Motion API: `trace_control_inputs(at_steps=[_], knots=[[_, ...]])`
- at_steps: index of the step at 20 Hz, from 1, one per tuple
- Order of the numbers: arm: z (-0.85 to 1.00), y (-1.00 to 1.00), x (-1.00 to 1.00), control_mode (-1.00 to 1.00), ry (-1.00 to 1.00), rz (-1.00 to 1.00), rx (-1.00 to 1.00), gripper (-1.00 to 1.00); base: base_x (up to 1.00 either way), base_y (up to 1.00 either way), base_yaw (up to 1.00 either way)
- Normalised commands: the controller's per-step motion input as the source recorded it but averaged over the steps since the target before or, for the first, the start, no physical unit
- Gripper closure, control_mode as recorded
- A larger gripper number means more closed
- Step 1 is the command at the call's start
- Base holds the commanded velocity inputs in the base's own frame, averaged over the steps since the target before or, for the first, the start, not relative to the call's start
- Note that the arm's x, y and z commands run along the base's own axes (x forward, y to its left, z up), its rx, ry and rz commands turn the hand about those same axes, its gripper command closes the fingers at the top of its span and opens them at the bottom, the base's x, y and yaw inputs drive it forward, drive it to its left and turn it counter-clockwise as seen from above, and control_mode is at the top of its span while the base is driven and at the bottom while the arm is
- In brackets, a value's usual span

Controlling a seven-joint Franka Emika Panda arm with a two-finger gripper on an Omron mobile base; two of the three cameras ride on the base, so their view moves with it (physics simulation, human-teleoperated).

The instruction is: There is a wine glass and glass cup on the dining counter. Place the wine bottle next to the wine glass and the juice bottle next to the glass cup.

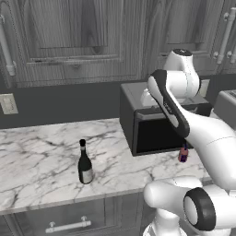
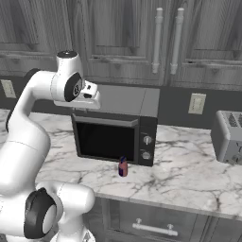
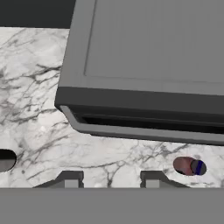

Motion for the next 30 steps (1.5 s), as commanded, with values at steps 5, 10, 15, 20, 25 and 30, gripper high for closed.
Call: trace_control_inputs(at_steps=[5,10,15,20,25,30], knots=[[0.00,0.01,-0.16,-1.00,-0.08,0.05,-0.03,-1.00,0.00,0.00,0.00],[0.00,0.06,-0.40,-1.00,-0.23,0.10,0.00,-1.00,0.00,0.00,0.00],[0.00,0.18,-0.44,-1.00,-0.25,0.00,0.04,-1.00,0.00,0.00,0.00],[0.00,0.26,-0.41,-1.00,-0.11,-0.10,0.08,-1.00,0.00,0.00,0.00],[0.00,0.35,-0.33,-1.00,0.00,-0.20,0.08,-1.00,0.00,0.00,0.00],[0.00,0.37,-0.29,-1.00,0.01,-0.22,0.07,-1.00,0.00,0.00,0.00]])
